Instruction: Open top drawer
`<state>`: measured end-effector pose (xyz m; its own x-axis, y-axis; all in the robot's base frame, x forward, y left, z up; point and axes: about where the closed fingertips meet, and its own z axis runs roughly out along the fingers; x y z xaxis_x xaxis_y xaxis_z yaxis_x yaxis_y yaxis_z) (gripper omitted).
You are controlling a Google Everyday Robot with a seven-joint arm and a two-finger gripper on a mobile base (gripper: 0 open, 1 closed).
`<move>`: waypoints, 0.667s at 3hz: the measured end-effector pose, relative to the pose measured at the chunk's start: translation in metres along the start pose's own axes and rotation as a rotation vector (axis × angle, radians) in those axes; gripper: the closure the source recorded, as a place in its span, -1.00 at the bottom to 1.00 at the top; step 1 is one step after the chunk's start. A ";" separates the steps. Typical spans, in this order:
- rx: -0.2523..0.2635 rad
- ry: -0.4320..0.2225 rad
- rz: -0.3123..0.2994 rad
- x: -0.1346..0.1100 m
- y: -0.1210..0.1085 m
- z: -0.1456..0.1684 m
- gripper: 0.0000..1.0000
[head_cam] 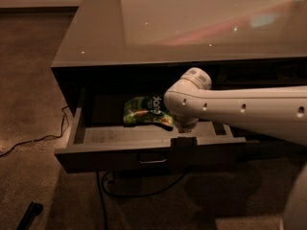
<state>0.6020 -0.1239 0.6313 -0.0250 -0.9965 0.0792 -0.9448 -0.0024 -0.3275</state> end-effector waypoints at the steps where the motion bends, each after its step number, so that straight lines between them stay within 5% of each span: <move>1: -0.037 0.146 0.023 0.020 0.002 0.004 1.00; 2: -0.032 0.252 0.064 0.034 0.018 -0.017 1.00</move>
Offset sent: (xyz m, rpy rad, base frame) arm -0.0574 -0.0426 0.0448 -0.3237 0.0019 -0.2263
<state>0.5788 -0.1560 0.6445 -0.1623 -0.9423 0.2929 -0.9485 0.0671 -0.3097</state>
